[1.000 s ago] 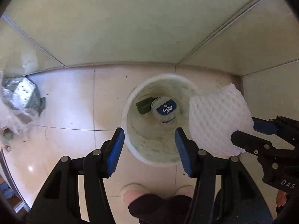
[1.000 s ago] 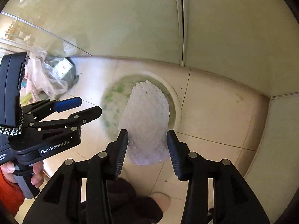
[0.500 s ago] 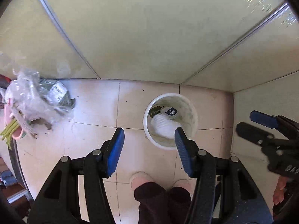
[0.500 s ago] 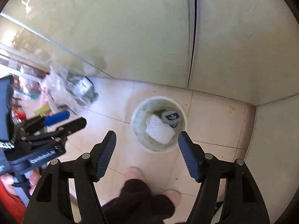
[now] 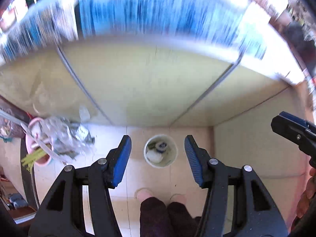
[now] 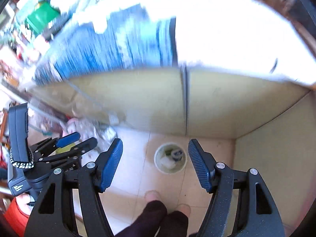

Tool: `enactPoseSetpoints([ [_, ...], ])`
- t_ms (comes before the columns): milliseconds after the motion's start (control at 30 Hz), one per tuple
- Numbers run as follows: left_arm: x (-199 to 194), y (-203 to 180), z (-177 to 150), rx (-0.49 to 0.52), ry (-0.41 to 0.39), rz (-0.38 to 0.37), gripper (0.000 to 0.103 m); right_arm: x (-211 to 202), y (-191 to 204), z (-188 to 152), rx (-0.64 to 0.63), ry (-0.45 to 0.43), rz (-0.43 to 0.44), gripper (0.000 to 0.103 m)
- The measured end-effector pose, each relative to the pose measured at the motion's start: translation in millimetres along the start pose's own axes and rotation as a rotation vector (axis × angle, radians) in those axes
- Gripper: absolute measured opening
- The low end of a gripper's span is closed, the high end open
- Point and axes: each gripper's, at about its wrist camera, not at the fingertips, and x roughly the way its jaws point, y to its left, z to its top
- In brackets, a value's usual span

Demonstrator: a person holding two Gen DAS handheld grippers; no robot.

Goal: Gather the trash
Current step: 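Raise both open grippers back toward the counter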

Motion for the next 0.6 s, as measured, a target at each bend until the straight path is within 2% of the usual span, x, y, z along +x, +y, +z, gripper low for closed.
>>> enactPoseSetpoints([
  [133, -54.7, -4.7, 41.1, 0.022, -0.083, -0.025, 0.055, -47.4, -3.7, 25.9, 0.061, -0.085, -0.021, 0.065],
  [267, -85.1, -16.5, 75.0, 0.059, -0.144, -0.015, 0.056, -72.7, -11.6, 49.3, 0.088, -0.139, -0.052, 0.065],
  [367, -96.3, -31.4, 104.1, 0.082, -0.143, -0.022, 0.064, -83.7, -18.1, 64.4, 0.093, -0.153, -0.093, 0.065],
  [500, -98.7, -58.3, 142.2, 0.119, -0.122, -0.027, 0.082, -105.9, -33.8, 87.1, 0.109, -0.16, -0.119, 0.065],
  [600, -86.6, -79.3, 163.5, 0.122, -0.106, -0.053, 0.083, -110.5, -54.3, 105.2, 0.113, -0.152, -0.11, 0.065],
])
